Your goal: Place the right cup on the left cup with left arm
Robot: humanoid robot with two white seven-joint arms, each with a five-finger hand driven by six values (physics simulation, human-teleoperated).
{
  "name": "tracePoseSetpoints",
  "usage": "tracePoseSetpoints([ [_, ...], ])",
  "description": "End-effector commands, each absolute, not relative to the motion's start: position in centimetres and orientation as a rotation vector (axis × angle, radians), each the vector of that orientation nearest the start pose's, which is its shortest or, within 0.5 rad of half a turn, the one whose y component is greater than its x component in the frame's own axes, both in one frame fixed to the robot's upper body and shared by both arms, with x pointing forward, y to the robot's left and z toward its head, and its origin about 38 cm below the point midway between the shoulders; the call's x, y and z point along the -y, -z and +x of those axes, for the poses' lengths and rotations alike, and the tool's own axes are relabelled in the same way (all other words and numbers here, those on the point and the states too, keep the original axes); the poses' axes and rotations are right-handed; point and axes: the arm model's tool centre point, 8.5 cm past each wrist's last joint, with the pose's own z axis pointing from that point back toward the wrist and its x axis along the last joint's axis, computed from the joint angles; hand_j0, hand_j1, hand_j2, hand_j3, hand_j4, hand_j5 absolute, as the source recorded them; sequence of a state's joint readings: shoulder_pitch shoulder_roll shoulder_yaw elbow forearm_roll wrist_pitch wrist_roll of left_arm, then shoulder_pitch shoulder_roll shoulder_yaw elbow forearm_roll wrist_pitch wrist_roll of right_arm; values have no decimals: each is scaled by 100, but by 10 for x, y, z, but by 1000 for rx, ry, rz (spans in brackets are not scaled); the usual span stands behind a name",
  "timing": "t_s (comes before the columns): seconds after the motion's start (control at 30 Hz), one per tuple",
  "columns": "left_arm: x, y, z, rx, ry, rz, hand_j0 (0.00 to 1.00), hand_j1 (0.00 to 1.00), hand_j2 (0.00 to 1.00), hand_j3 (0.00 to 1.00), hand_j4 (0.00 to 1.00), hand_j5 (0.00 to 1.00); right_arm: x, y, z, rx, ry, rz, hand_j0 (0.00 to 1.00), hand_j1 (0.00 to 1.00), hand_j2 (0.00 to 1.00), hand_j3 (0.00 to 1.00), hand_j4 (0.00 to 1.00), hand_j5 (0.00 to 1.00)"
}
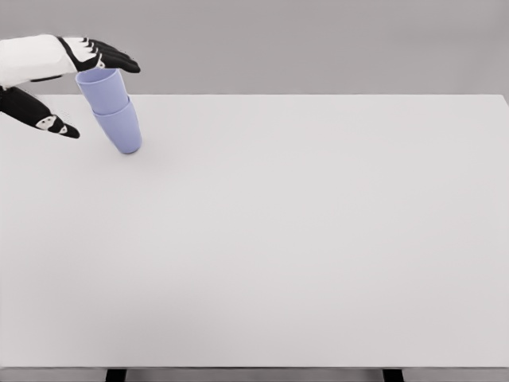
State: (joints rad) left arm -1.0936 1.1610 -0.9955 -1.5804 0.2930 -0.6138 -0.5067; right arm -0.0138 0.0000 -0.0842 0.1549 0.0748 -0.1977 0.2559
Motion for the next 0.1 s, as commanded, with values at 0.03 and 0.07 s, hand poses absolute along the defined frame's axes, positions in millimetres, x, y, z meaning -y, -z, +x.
tracePoseSetpoints([
  [0.03,-297,-379,373,1782,1992,66,100,100,100,100,100,100,245,256,-24,58,0,180,100,100,100,100,100,100],
  [0.07,-293,-374,372,1783,1994,40,100,100,100,100,100,100,245,256,-24,58,0,180,100,100,100,100,100,100],
])
